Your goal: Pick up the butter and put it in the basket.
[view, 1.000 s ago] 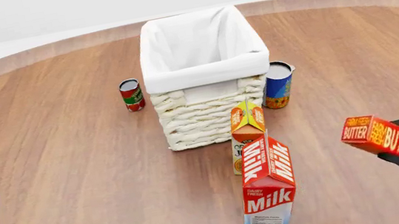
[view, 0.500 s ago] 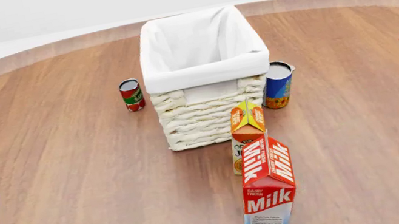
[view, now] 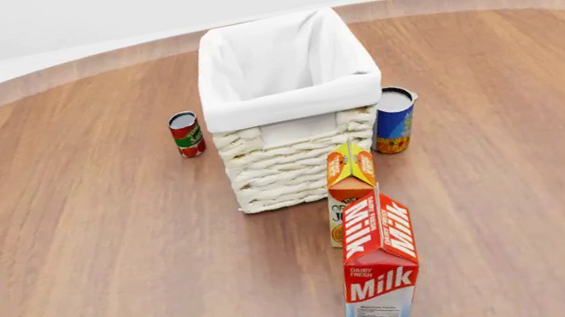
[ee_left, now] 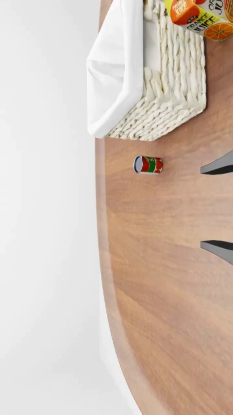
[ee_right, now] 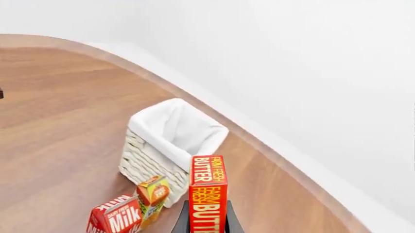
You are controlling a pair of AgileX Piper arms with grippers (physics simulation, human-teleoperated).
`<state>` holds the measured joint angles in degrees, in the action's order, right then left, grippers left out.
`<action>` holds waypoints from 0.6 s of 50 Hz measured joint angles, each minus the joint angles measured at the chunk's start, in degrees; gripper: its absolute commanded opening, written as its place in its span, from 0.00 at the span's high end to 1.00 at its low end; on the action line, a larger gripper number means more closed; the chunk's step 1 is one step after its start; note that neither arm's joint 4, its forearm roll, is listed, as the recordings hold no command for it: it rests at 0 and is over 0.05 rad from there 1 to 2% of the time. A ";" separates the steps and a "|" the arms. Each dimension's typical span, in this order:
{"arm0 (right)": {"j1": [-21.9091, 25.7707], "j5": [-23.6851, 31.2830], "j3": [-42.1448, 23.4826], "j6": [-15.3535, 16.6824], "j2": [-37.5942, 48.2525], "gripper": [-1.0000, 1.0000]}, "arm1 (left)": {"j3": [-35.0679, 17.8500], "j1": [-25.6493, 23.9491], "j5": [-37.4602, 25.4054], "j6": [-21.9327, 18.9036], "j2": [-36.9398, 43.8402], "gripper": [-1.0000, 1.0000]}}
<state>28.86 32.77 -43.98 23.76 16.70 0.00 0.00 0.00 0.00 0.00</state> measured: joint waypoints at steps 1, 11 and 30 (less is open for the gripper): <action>0.03 -0.12 -0.23 -0.03 0.10 1.00 | 0.00 0.00 0.00 0.00 0.00 0.00; 0.21 -0.11 -2.39 0.00 0.66 1.00 | 0.00 0.00 0.00 0.00 0.00 0.00; -0.57 -0.24 -5.21 0.50 1.43 1.00 | 0.00 0.00 0.00 0.00 0.00 0.00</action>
<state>28.28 32.53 -49.19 24.26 18.13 0.00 0.00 0.00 0.00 0.00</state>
